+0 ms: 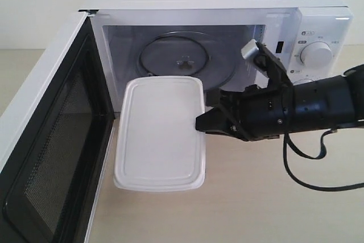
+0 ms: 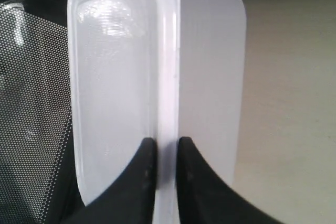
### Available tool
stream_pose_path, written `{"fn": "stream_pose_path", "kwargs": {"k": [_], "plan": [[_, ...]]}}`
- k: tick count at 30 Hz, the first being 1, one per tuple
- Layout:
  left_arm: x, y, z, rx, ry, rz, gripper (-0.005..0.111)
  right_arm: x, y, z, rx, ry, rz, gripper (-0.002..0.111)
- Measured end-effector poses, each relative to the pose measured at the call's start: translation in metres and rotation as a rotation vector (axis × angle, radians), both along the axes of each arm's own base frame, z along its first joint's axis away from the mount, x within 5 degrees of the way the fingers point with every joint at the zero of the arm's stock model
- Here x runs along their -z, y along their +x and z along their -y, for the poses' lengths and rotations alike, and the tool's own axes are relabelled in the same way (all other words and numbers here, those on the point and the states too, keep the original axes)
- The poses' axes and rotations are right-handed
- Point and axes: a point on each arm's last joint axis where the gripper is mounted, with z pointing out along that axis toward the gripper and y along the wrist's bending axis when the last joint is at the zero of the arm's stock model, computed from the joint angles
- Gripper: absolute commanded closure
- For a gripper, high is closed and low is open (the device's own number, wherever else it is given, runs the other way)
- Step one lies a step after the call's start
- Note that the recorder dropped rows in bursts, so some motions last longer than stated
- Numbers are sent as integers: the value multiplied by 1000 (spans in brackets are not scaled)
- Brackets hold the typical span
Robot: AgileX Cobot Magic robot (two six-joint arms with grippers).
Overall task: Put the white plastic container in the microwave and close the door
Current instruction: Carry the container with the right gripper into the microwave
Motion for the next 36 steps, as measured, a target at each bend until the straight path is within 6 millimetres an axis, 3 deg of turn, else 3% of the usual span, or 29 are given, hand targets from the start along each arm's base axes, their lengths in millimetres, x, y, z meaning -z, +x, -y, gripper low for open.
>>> {"fn": "stream_pose_path", "kwargs": {"k": [12,19,29,36], "plan": [[0,0,0,0,0,0,102,-48,-57,27,156,86,33,108],[0,0,0,0,0,0,102,-54,-92,41,189,134,44,109],[0,0,0,0,0,0,102,-76,-117,50,223,211,75,109],[0,0,0,0,0,0,102,-75,-125,51,311,151,35,109]]}}
